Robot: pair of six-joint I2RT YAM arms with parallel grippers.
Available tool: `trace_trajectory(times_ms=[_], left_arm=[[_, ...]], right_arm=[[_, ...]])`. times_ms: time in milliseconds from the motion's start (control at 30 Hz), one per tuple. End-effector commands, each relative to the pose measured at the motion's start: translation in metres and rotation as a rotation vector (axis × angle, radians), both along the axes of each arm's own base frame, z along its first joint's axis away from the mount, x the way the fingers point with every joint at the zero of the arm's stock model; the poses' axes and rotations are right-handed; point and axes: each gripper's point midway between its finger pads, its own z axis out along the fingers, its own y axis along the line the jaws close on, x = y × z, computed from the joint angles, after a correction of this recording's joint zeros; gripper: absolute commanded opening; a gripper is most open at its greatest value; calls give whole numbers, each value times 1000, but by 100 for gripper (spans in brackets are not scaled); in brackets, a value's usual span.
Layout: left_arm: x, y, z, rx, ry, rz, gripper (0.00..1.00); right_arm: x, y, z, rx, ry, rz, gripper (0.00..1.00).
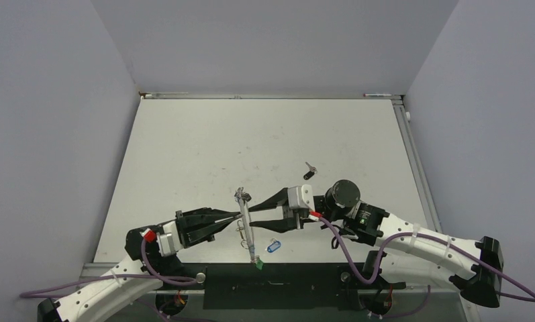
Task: Put the keys on the keyring
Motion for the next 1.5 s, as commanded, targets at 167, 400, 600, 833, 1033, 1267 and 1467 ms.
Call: trace_trajectory(times_ms=[167, 400, 600, 833, 1033, 1267, 1467], left_arm=[[-14, 10, 24, -87, -47, -48, 0], [-13, 9, 23, -83, -39, -49, 0], [-11, 7, 21, -77, -31, -51, 0], [-8, 5, 18, -65, -21, -47, 0], [-6, 2, 16, -50, -12, -44, 0], [0, 3, 12, -39, -1, -16, 0], [1, 5, 13, -47, 6, -4, 0]], right_arm=[[-17, -2, 65, 168, -81, 104, 33], [-18, 6, 65, 161, -64, 134, 32], [-20, 10, 65, 154, -58, 155, 29], [-20, 13, 64, 146, -56, 158, 25], [-13, 18, 60, 132, -51, 126, 24], [-11, 15, 64, 135, -61, 102, 25], [-10, 12, 66, 138, -59, 89, 25]])
